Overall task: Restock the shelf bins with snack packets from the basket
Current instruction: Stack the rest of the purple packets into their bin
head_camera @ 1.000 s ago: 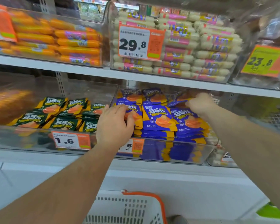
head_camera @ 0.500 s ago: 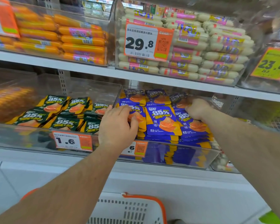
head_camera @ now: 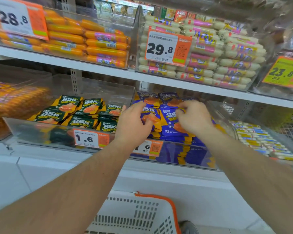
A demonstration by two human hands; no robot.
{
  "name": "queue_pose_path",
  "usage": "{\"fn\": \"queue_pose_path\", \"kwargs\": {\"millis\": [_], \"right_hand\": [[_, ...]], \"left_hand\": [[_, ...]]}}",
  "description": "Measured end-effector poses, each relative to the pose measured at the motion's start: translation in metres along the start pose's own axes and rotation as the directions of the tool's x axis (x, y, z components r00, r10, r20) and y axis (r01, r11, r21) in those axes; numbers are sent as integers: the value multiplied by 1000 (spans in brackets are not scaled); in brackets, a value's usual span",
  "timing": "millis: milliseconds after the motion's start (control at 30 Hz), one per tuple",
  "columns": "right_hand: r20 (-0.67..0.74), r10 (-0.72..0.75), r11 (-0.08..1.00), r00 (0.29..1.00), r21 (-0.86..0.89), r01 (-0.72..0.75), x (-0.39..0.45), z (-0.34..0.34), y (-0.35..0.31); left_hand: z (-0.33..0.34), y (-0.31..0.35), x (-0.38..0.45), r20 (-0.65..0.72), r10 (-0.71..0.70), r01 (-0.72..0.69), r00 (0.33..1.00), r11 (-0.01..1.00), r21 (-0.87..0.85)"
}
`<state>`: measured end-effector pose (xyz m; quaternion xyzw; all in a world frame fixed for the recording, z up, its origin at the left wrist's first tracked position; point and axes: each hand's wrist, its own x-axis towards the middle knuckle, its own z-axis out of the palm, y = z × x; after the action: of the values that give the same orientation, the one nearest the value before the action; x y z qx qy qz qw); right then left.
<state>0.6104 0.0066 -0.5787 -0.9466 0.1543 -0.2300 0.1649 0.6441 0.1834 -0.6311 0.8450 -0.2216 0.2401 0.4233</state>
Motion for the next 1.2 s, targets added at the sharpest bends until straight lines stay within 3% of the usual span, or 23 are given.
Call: {"fn": "queue_pose_path", "kwargs": {"millis": [133,233,333,467,533,667,767,833,933,1033,1100,1200], "right_hand": [[29,-83,941,996,331,69,-68,33,-57],[95,-121,894,988,443,67,-96,76,-79],[259,-119,875,959,483,-21,-125,118,-95],[558,-100,868,824,454,-202,-170,182,-101],[681,-73,891,729,373,-258,-191,220,-96],[851,55,906,522,177,-384,-235,289,-76],[909,126,924,398,38,-381,-265,331,-63],[926,132,946,354,-11,-325,-279,352,-59],[930,100,984,353,-39,-176,-291,377,-60],[896,67,998,438,-57,-37,-299,394,-68],[877,68,997,476,-77,0,-308,409,-71],[886,75,996,457,-92,17,-320,427,-77]], "left_hand": [[-11,-14,-26,-120,267,-274,956,961,-40],[-22,-39,-61,-97,250,-259,963,962,-91],[-34,-84,-103,-37,87,-89,996,995,-53],[-49,-142,-164,51,-170,168,984,985,41],[-53,-165,-185,108,-354,344,929,934,100],[-50,-209,-217,182,-650,628,738,760,170],[-46,-234,-235,210,-743,719,636,669,189],[-44,-246,-241,217,-771,749,599,635,190],[-43,-262,-246,190,-805,784,562,591,190],[-45,-273,-252,158,-846,828,509,532,180],[-46,-277,-258,137,-866,849,481,499,176],[-46,-278,-265,151,-874,851,462,485,202]]}}
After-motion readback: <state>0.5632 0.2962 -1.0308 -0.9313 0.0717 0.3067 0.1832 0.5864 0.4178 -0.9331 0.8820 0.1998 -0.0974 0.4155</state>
